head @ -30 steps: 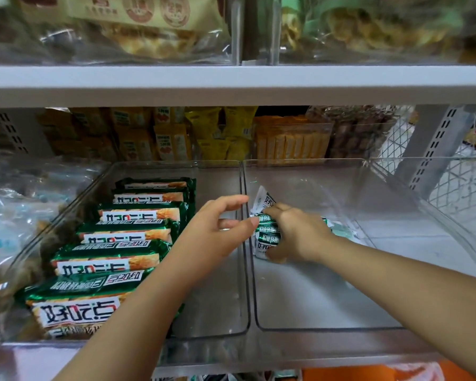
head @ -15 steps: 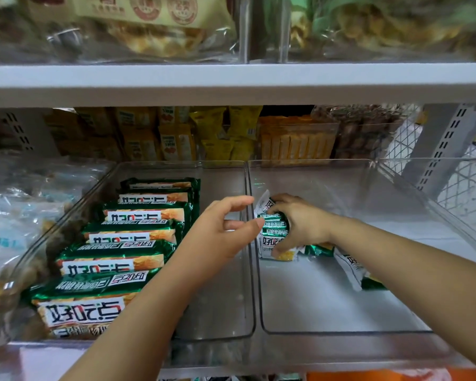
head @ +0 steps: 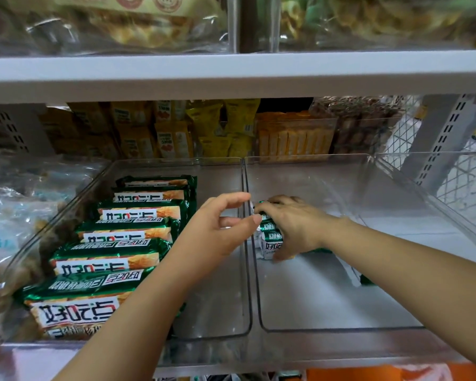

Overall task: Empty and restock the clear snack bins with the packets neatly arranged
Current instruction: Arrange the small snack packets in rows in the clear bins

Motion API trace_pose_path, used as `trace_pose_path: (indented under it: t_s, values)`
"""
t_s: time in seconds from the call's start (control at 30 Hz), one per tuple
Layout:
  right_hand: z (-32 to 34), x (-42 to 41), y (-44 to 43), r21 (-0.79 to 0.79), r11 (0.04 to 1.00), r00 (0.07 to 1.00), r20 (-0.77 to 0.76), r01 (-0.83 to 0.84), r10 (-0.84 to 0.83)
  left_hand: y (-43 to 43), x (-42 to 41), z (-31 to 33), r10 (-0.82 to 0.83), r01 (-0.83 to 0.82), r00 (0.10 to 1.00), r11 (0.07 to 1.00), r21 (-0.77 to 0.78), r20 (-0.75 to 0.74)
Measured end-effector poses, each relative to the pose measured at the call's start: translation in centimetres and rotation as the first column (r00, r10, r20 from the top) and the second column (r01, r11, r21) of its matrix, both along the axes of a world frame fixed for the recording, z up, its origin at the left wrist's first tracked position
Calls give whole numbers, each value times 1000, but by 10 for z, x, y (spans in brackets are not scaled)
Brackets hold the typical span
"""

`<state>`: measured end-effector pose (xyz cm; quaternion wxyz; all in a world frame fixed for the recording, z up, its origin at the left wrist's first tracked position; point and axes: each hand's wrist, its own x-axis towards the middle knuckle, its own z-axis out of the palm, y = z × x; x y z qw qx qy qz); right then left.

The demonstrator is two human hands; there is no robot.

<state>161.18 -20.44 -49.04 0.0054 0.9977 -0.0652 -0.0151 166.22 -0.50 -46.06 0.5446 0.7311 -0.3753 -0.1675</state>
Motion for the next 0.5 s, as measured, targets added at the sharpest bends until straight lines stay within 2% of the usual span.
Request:
trace_pose_path:
  t_s: [0.13, 0.27, 0.4, 0.5]
  values:
    - [1, -7, -15, 72, 996, 995, 80, 50, -55, 0, 1, -1, -3, 3, 1000, 1000, -9, -14]
    - [-3, -16, -27, 211, 976, 998, 21, 46, -51, 0, 2, -2, -9, 9, 1000, 1000, 5, 0]
    - [-13, -12, -21, 235, 968, 985, 122, 92, -123, -1, 0, -1, -9, 9, 1000, 1000, -12, 3]
    - [-14, -12, -17, 275, 956, 986, 98, 102, -134, -1, -1, -1, -6, 6, 1000, 1000, -15, 7]
